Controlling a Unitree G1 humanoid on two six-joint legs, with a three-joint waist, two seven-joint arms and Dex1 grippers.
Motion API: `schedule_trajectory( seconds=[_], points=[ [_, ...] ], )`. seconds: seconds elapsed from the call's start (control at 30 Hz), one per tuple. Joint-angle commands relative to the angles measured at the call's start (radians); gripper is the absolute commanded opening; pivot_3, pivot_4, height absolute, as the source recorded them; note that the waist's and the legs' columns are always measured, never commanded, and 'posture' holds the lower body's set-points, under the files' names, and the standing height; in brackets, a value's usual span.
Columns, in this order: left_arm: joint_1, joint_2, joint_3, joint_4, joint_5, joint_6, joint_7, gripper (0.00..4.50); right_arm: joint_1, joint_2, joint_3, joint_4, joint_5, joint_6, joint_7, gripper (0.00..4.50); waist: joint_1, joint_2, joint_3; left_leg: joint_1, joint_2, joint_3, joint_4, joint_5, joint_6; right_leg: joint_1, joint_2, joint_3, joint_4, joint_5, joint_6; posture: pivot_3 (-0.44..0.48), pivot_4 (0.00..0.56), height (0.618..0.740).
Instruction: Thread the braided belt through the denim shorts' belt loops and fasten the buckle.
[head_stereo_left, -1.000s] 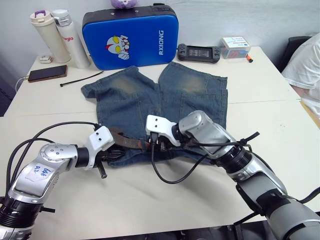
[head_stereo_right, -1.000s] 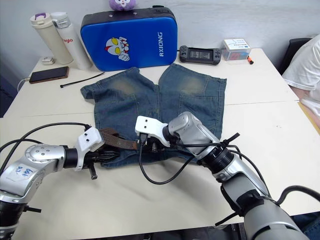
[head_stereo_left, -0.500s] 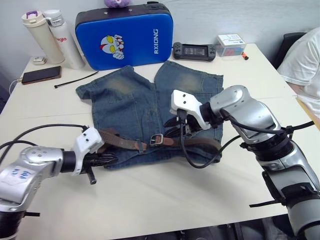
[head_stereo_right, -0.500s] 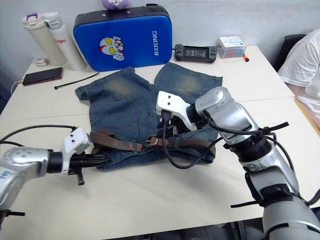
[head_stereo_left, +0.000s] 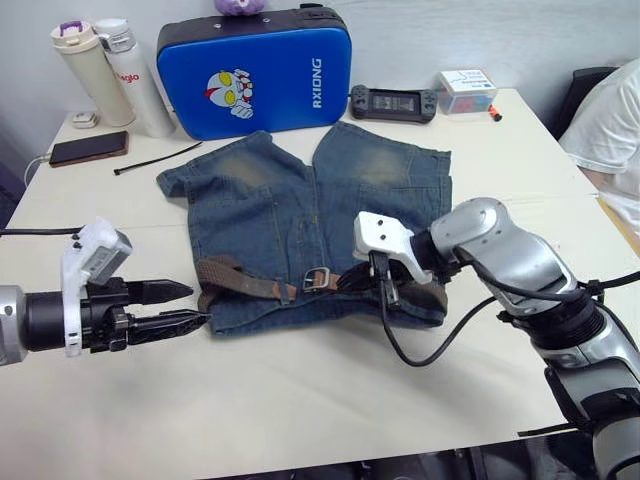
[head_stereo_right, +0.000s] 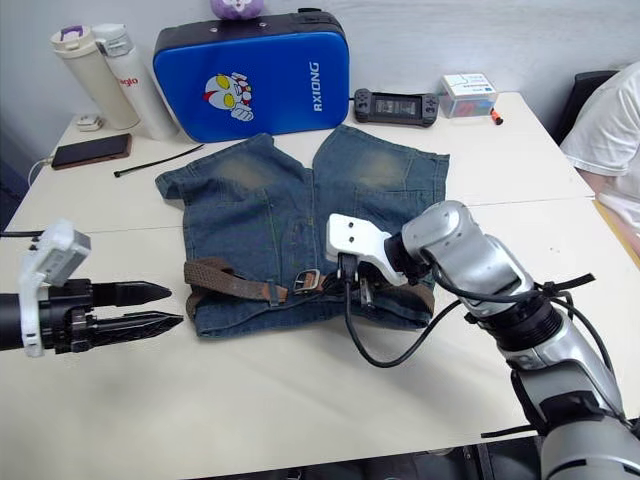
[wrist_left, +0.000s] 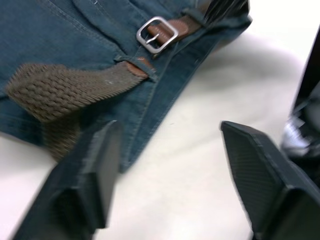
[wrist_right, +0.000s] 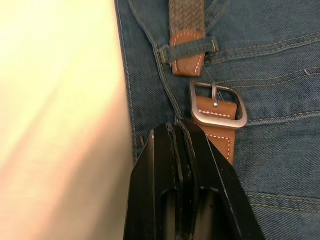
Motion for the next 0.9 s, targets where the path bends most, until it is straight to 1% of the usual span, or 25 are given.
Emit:
schedule_trajectory(
  seconds=[0.03,0.13,0.23,0.27,0.33,0.4,0.5,0.57,0.6,0.67,0.77,0.87,0.9],
  points=[
    [-0.027,-0.083,0.053,0.099,-0.125,0.183,0.230,4.39,0.020,0.001,0.035,-0.011,-0.062,-0.135,-0.021,0.00,0.000,0.000,0.000,0.001,0.000,0.001,0.000,0.000,0.000,0.000,0.000,0.000,0.000,0.000,0.000,0.000,0.150,0.664],
    [-0.018,-0.173,-0.006,0.156,-0.269,0.183,0.411,4.39,0.037,-0.001,0.076,0.031,-0.114,-0.210,-0.021,0.00,0.000,0.000,0.000,0.001,0.000,0.001,0.000,0.000,0.000,0.000,0.000,0.000,0.001,0.000,0.000,0.000,0.150,0.664],
    [-0.055,-0.244,-0.028,0.207,-0.348,0.183,0.574,4.39,0.045,0.004,0.101,0.043,-0.143,-0.233,-0.026,0.00,0.001,0.000,0.000,0.002,0.000,0.000,0.000,0.000,0.000,0.000,0.000,0.001,0.002,0.000,0.000,0.000,0.150,0.664],
    [-0.084,-0.283,-0.033,0.232,-0.383,0.183,0.656,4.39,0.046,0.011,0.105,0.047,-0.149,-0.236,-0.030,0.00,0.002,0.000,0.000,0.002,0.000,0.000,0.000,0.000,0.000,0.001,0.000,0.001,0.002,0.000,0.000,0.000,0.150,0.664],
    [-0.122,-0.332,-0.047,0.263,-0.440,0.183,0.777,4.39,0.051,0.024,0.113,0.053,-0.159,-0.239,-0.038,0.00,0.002,-0.001,0.000,0.002,0.000,-0.001,0.001,0.000,0.000,0.001,0.000,0.001,0.003,0.000,0.000,0.000,0.150,0.664],
    [-0.089,-0.303,-0.127,0.294,-0.625,0.048,0.952,4.39,0.059,0.034,0.119,0.058,-0.167,-0.242,-0.046,0.00,0.003,-0.002,0.000,0.002,0.000,-0.001,0.002,0.000,-0.001,0.000,0.000,0.001,0.003,0.000,0.000,0.000,0.150,0.664],
    [-0.093,-0.310,-0.203,0.324,-0.794,-0.083,1.147,4.39,0.072,0.042,0.119,0.060,-0.180,-0.240,-0.054,0.00,0.001,-0.003,-0.001,0.002,0.000,-0.001,0.003,0.000,-0.001,0.001,0.000,0.001,0.005,0.000,0.000,0.000,0.150,0.664],
    [-0.089,-0.267,-0.271,0.329,-0.900,-0.163,1.257,4.39,0.080,0.043,0.118,0.061,-0.190,-0.238,-0.061,0.00,0.001,-0.003,-0.001,0.003,-0.001,-0.002,0.002,-0.001,-0.001,0.000,0.001,0.002,0.006,0.000,0.000,0.000,0.150,0.664],
    [-0.088,-0.250,-0.302,0.329,-0.944,-0.199,1.302,4.39,0.083,0.043,0.117,0.063,-0.193,-0.238,-0.064,0.00,0.001,-0.003,-0.001,0.003,-0.001,-0.002,0.002,-0.001,-0.001,0.000,0.001,0.002,0.005,0.000,0.000,0.000,0.150,0.664],
    [-0.097,-0.240,-0.347,0.337,-0.989,-0.252,1.369,4.39,0.090,0.037,0.109,0.064,-0.199,-0.238,-0.069,0.00,0.001,-0.003,-0.001,0.003,-0.001,-0.002,0.003,-0.001,-0.002,0.000,0.001,0.002,0.005,0.000,0.000,0.000,0.150,0.664],
    [-0.098,-0.227,-0.389,0.334,-1.000,-0.314,1.409,4.39,0.096,0.034,0.100,0.061,-0.204,-0.234,-0.071,0.00,0.001,-0.003,-0.001,0.004,-0.001,-0.002,0.003,-0.001,-0.002,0.000,0.001,0.003,0.006,0.000,0.000,0.000,0.150,0.664],
    [-0.096,-0.222,-0.410,0.332,-1.000,-0.348,1.423,4.39,0.099,0.032,0.096,0.058,-0.208,-0.230,-0.071,0.00,0.002,-0.004,-0.001,0.004,-0.002,-0.002,0.003,-0.001,-0.002,0.000,0.001,0.003,0.006,0.000,0.000,0.000,0.150,0.664],
    [-0.098,-0.230,-0.413,0.334,-1.000,-0.362,1.430,4.14,0.099,0.031,0.095,0.056,-0.209,-0.228,-0.071,0.00,0.002,-0.004,-0.001,0.004,-0.002,-0.002,0.003,-0.001,-0.002,0.000,0.001,0.003,0.006,0.000,0.000,0.000,0.150,0.664]
  ],
)
